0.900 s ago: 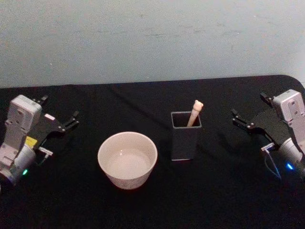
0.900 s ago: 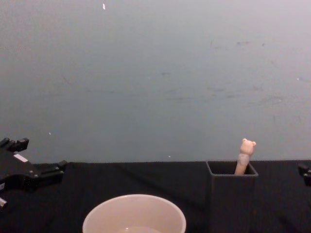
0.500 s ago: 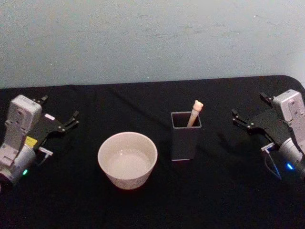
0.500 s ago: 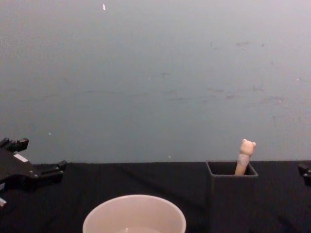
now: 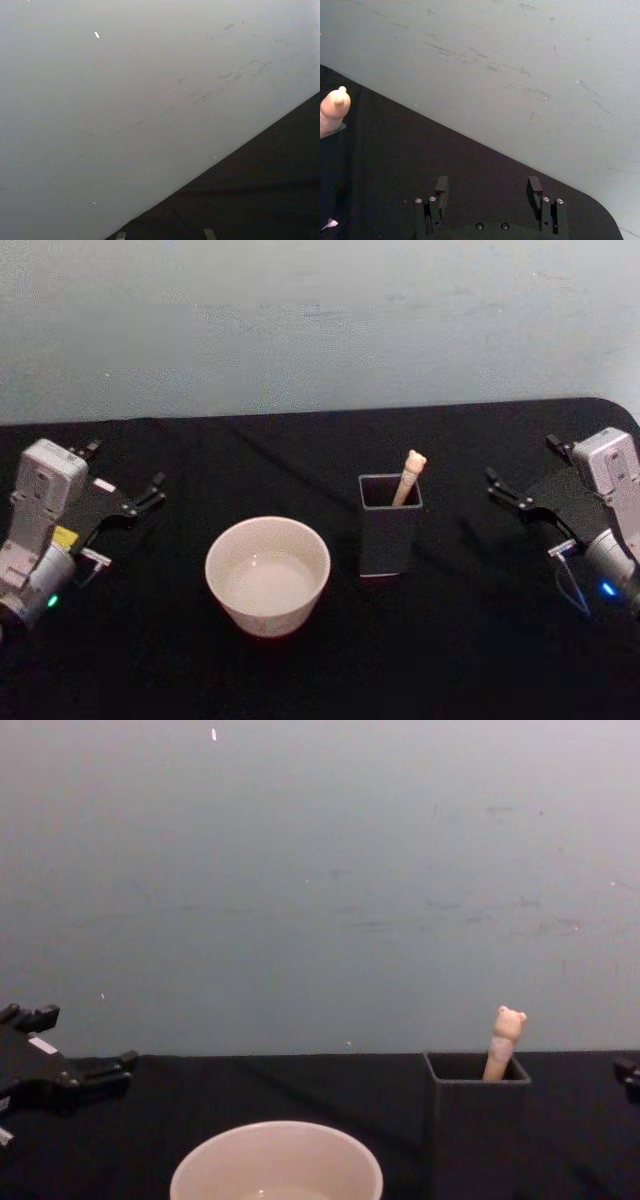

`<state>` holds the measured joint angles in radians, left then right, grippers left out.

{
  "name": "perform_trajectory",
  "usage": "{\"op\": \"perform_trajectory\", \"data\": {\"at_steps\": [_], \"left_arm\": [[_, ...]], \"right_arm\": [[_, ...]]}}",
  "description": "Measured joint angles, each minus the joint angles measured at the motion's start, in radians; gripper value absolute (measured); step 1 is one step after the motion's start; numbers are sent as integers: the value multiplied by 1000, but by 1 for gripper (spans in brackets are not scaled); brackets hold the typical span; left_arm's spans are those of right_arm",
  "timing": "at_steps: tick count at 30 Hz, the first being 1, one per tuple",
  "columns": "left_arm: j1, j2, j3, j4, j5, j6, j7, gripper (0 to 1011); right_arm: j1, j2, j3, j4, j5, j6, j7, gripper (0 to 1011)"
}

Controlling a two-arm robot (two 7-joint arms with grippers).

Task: Pick up the stirring spoon with one hand, stir inside the cup, then place it back in its original position.

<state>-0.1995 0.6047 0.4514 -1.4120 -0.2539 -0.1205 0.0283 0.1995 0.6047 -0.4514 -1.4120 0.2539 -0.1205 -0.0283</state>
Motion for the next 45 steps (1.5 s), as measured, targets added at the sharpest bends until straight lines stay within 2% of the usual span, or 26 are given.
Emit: {"op": "perform_trajectory", "data": {"at_steps": [20, 28, 34, 45], "left_arm": [[0, 0, 0, 0, 0, 0, 0, 1001], [0, 0, 0, 0, 0, 0, 0, 1001], [0, 0, 0, 0, 0, 0, 0, 1001], [0, 0, 0, 0, 0, 0, 0, 1001]], "right_arm": [[0, 0, 0, 0, 0, 0, 0, 1000], [-3, -10, 24, 2, 4, 6, 27, 1000], [-10, -19, 50, 1, 45, 19, 73, 1000], [-23, -38, 112, -33, 159, 41, 187, 1000]]}}
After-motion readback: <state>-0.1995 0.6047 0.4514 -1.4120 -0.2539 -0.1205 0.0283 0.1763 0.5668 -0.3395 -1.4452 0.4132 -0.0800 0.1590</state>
